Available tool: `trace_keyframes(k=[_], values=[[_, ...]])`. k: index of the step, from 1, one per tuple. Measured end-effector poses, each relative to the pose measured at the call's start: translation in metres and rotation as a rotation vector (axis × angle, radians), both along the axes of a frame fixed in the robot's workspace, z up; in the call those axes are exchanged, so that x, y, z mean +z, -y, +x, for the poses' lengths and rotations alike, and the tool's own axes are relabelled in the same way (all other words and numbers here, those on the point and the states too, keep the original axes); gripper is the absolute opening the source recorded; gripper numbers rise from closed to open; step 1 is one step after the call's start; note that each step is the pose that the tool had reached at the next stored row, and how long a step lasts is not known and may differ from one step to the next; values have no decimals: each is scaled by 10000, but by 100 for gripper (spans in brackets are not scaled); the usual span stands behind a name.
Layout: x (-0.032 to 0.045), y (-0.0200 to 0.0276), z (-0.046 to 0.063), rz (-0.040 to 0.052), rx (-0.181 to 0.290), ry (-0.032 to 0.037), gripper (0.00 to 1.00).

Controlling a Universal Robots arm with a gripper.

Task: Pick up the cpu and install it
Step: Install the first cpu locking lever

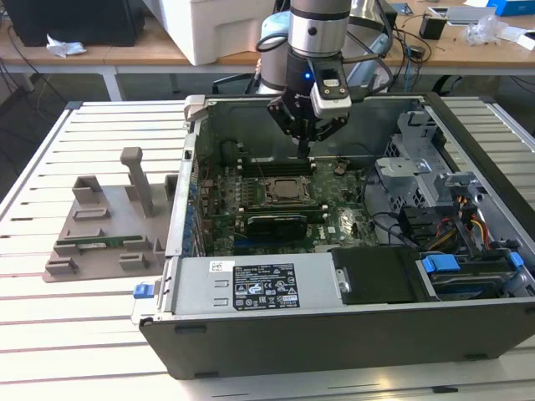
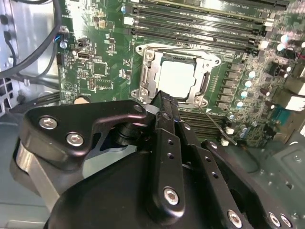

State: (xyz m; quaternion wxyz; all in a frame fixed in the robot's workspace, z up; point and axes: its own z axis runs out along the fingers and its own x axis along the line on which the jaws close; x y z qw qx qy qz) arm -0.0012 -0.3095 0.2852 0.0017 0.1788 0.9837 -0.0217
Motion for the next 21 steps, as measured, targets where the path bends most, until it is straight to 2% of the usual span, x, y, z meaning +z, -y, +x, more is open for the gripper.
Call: trace_keyframes(k=[6, 8, 10, 11, 14, 21], values=[[1, 0, 0, 20, 681, 0, 11], [0, 0, 0, 207, 816, 7, 11], [0, 0, 0, 456, 957, 15, 11], [0, 0, 0, 515, 1185, 14, 11], [0, 0, 0, 516, 2259, -15, 11], [0, 0, 0, 515, 3922, -58, 11]])
